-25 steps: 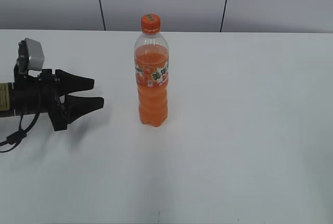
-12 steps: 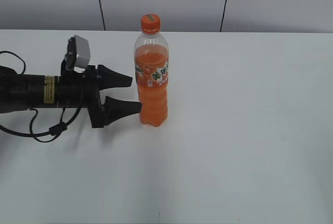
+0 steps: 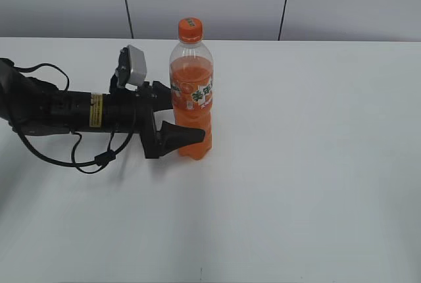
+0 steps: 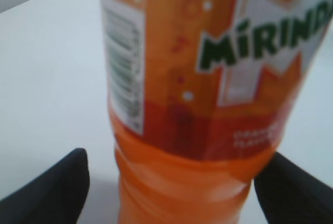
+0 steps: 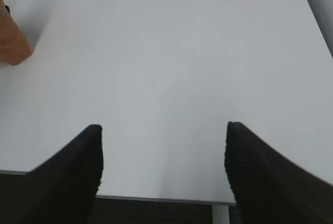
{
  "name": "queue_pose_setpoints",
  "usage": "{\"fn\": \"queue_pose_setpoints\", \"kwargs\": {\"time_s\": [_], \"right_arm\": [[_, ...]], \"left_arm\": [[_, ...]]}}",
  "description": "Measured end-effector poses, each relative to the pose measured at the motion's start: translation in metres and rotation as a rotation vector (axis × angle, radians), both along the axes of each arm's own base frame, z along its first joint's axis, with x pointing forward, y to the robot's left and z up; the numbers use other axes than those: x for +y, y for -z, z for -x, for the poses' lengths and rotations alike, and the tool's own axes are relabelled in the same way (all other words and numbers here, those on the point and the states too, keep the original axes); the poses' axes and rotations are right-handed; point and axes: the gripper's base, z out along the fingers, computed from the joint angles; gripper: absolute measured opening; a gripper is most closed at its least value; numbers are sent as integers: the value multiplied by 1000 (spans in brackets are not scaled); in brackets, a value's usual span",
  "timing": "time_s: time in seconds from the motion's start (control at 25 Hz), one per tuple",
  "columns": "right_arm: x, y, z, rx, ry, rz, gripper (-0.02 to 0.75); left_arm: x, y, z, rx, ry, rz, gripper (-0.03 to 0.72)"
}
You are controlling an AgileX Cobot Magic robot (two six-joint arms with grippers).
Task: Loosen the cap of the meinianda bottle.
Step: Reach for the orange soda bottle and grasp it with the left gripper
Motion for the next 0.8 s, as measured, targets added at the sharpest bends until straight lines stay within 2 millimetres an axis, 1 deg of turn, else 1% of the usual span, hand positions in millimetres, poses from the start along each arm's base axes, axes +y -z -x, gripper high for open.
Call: {"fn": "queue_pose_setpoints", "kwargs": {"time_s": [0.16, 0.32, 0.64, 0.8], "right_arm": [[0, 0, 0, 0, 0, 0, 546], [0, 0, 0, 0, 0, 0, 546], [2, 0, 0, 0, -13, -20, 546], [4, -1, 0, 0, -28, -41, 546]], "left_arm": [[-7, 0, 1, 3, -9, -6, 587], [-6, 4, -1, 5, -32, -50, 575], [-6, 5, -1, 5, -34, -63, 475], [-6, 5, -1, 4, -30, -62, 445]]}}
